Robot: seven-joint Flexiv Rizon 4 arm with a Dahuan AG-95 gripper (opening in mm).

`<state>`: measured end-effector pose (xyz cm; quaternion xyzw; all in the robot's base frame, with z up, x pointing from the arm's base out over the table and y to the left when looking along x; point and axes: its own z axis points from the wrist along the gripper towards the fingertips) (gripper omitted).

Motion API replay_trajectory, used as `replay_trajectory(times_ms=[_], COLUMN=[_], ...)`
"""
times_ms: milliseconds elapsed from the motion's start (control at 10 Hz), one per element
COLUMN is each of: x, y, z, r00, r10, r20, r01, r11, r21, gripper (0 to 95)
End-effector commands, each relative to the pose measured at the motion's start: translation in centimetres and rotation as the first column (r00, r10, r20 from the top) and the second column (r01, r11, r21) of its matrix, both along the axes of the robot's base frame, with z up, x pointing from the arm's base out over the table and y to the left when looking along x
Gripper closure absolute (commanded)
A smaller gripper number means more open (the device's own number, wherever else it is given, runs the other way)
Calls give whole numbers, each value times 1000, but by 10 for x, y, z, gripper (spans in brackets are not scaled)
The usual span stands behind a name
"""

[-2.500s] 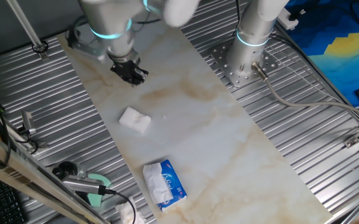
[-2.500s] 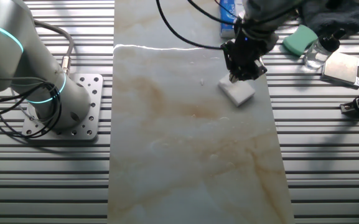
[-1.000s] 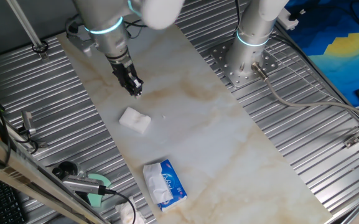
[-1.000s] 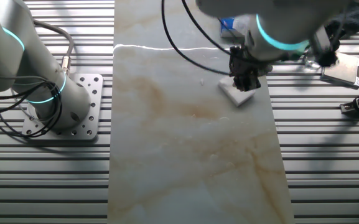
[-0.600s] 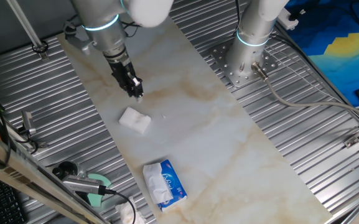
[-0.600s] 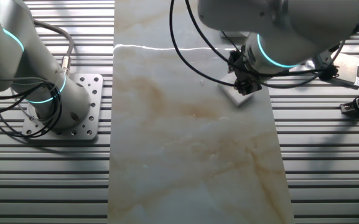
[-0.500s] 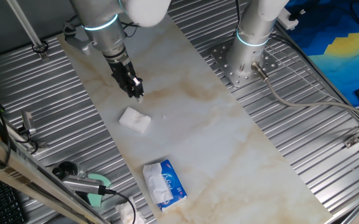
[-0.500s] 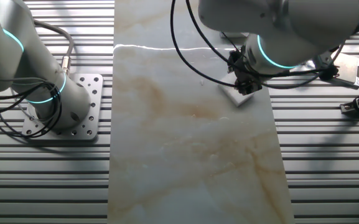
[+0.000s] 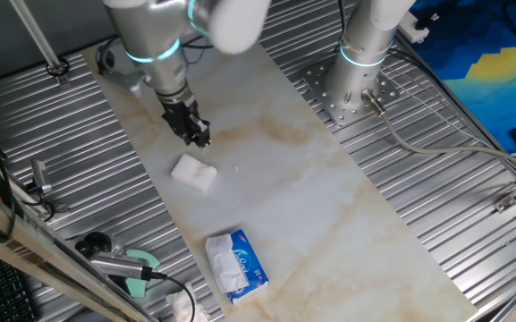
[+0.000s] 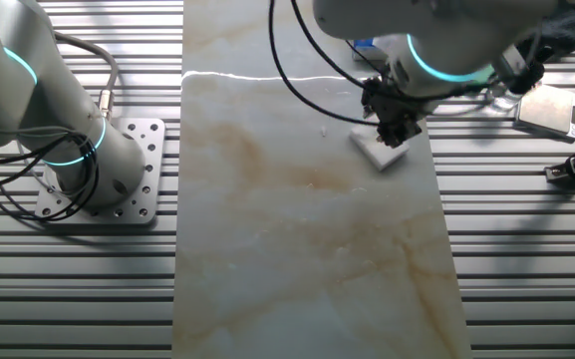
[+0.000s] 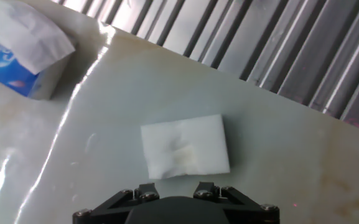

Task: Clean the tabletop with a sponge

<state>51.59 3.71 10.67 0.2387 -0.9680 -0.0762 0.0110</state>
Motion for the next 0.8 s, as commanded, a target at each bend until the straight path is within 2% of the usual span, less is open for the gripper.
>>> replay_trajectory(times_ms=[100, 600, 800], x=[2, 12, 18], y=[0, 2, 4], z=[-2, -11, -22], r00=[999, 1000, 999], r10=[-40, -28, -35], r20=[2, 3, 8], r01=[40, 28, 35], r11=[999, 1000, 999], r21=[0, 8, 4], gripper=[570, 570, 570])
